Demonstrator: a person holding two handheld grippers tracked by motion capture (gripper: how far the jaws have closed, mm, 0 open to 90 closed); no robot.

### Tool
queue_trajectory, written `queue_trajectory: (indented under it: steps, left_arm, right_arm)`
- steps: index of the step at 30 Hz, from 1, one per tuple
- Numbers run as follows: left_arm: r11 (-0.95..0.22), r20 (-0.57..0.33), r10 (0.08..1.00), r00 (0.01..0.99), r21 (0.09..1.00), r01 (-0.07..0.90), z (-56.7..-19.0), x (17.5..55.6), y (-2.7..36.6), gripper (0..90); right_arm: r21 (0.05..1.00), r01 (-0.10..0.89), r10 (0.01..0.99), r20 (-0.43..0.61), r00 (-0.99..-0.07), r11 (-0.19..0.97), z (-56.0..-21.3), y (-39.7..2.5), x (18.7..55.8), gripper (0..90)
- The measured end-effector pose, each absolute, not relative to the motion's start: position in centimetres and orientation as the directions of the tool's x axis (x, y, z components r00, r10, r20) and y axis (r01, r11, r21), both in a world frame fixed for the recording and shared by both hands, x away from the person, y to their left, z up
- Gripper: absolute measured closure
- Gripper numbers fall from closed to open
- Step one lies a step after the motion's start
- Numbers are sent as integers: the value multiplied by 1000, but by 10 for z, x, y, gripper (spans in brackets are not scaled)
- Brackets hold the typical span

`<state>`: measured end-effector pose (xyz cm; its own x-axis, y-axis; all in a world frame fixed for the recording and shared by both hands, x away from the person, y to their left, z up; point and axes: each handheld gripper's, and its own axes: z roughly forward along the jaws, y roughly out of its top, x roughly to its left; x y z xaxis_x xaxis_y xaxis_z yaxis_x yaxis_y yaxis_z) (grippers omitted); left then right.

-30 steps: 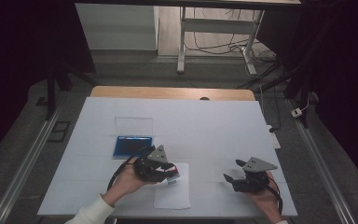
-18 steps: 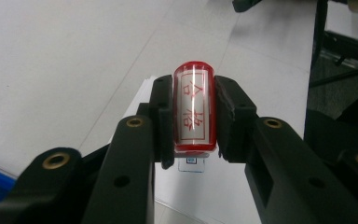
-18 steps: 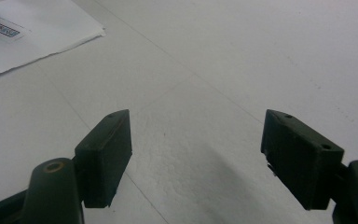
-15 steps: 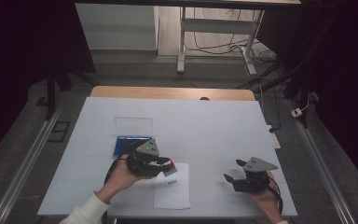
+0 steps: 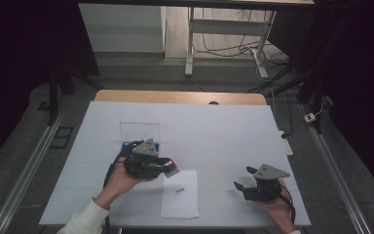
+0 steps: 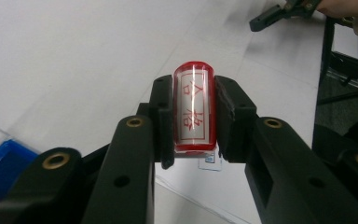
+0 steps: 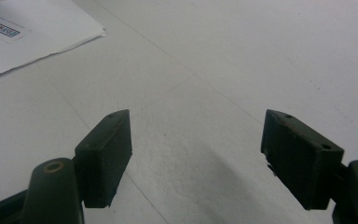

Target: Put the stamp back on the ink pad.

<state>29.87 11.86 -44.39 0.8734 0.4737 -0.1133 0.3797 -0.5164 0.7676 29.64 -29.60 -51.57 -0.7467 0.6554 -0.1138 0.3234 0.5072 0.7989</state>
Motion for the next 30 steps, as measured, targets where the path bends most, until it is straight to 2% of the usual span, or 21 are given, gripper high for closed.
queue_trajectory:
  steps: [30]
  left_arm:
    - [-440,-101,642,760,764,472,-454,324,161,700]
  right_arm:
    - [797,329,656,-110,-747,507,-517,-296,296,241]
